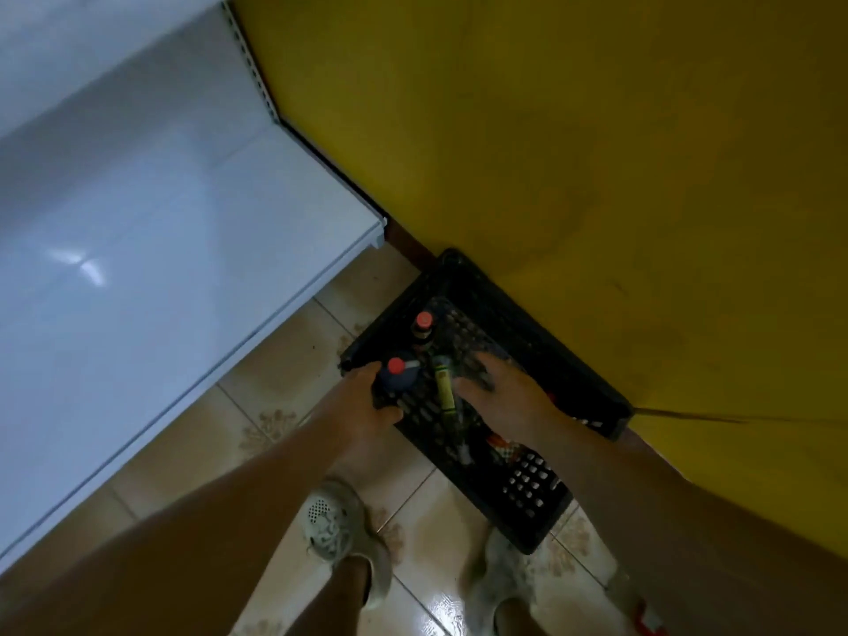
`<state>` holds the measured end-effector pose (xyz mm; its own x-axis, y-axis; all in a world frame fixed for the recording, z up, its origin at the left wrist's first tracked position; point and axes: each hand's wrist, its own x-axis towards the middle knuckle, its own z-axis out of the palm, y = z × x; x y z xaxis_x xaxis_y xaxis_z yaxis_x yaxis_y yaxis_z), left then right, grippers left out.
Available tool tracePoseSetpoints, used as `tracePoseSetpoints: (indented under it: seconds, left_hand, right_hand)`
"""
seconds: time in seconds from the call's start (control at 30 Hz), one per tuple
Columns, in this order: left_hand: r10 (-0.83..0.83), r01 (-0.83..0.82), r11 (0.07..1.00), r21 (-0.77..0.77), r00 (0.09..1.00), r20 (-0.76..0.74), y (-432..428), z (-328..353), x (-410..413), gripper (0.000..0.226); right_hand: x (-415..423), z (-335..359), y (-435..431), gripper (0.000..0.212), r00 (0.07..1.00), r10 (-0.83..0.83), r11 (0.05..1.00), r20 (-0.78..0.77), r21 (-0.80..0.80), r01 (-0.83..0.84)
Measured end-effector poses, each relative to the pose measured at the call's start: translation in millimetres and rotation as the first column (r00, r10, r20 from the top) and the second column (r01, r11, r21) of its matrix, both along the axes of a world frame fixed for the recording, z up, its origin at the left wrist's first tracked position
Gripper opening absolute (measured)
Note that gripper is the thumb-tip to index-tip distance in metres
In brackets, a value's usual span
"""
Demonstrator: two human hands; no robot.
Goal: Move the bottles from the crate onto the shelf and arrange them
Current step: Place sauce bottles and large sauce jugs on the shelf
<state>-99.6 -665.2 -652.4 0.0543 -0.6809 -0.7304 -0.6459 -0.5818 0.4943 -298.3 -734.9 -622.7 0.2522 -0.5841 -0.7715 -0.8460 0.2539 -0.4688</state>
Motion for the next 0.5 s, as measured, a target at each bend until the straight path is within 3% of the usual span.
tracePoseSetpoints:
  seconds: [0.2,0.5]
  left_hand:
    - [0.109,-0.102,0.993,-0.057,0.984,0.142,-6,-83,3,0.076]
    - [-0.023,0.077,0.989,-0.13,0.927,0.374,-7,-161,5,0.065]
  right_hand:
    - [45,-112,-33,0.069,0.984,0.167,0.986,0.066,0.012,-0.168]
    - [81,-239,-36,0.04,0.923,0.381,0.922,0.052,-0.097,-0.375]
